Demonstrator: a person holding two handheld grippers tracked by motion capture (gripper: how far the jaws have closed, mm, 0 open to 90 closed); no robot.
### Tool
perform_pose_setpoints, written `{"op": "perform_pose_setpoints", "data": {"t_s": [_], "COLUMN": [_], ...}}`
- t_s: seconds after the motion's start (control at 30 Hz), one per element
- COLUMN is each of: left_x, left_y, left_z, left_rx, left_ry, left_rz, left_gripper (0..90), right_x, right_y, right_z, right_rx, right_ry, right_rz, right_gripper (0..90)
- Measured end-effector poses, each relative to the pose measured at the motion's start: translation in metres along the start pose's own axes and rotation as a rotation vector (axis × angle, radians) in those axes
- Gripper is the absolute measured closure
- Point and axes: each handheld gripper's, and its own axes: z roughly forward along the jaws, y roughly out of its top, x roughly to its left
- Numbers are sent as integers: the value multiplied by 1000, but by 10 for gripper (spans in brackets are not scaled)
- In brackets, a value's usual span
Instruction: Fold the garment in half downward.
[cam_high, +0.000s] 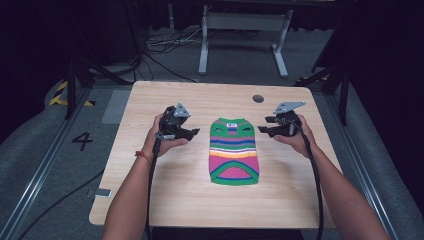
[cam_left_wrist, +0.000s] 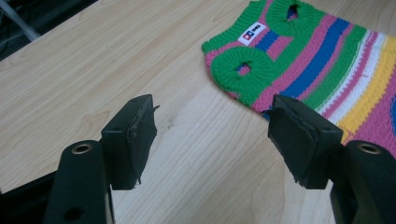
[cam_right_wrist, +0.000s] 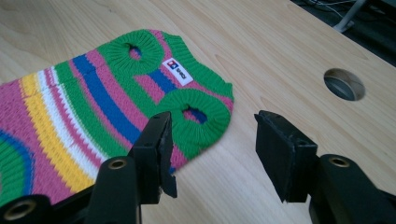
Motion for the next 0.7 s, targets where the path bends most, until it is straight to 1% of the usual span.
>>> {"op": "perform_pose_setpoints", "data": {"t_s": [0.03, 0.07, 0.1, 0.13, 0.17, 0.2, 0.23, 0.27, 0.3, 0.33, 0.37, 0.4, 0.43, 0.47, 0.5, 0.53, 0.57, 0.6, 0.63, 0.67, 0.7], "left_x": [1, 3, 4, 6, 7, 8, 8, 9, 10, 11, 12, 13, 14, 13, 13, 15, 15, 15, 15, 15, 15], "left_y": [1, 4, 6, 8, 10, 13, 14, 16, 18, 19, 20, 21, 22, 22, 22, 23, 23, 23, 23, 23, 23], "left_z": [2, 7, 10, 13, 15, 19, 22, 26, 31, 35, 40, 45, 50, 54, 54, 63, 68, 68, 75, 79, 82], "left_rx": [-1, 1, -1, 6, 5, 1, -3, -5, 1, 7, 9, 12, 21, 23, 23, 39, 42, 42, 44, 54, 52], "left_ry": [3, 0, 7, 0, 0, -4, -4, 2, -8, -10, -3, -11, -8, 4, 4, -7, -5, -5, -3, 9, 17], "left_rz": [-4, -9, -13, -20, -28, -36, -43, -30, -44, -52, -57, -68, -74, -69, -69, -87, -92, -92, -111, -124, -133], "left_gripper": [319, 317, 316, 317, 313, 315, 313, 317, 318, 311, 311, 313, 317, 322, 333, 324, 327, 331, 334, 338, 347], "right_x": [0, -1, -1, -2, -2, -4, -6, -7, -8, -9, -11, -13, -14, -16, -16, -20, -21, -21, -23, -24, -24], "right_y": [4, 6, 9, 12, 14, 17, 20, 21, 23, 24, 25, 25, 25, 25, 25, 24, 24, 24, 24, 24, 23], "right_z": [7, 11, 16, 20, 23, 27, 30, 32, 36, 38, 42, 44, 46, 48, 48, 52, 53, 53, 56, 58, 59], "right_rx": [9, 10, 15, 22, 23, 25, 16, 16, 11, 15, 25, 26, 25, 22, 22, 16, 16, 16, 17, 19, 17], "right_ry": [-5, -5, -6, -15, -38, -34, -27, -28, -41, -44, -37, -45, -45, -43, -43, -46, -46, -46, -55, -63, -64], "right_rz": [-8, -4, -5, -7, -12, 0, 8, 6, 3, 1, 15, 19, 24, 40, 40, 58, 61, 61, 72, 71, 81], "right_gripper": [473, 473, 474, 474, 475, 477, 485, 488, 503, 507, 510, 534, 562, 570, 570, 580, 578, 578, 580, 580, 577]}}
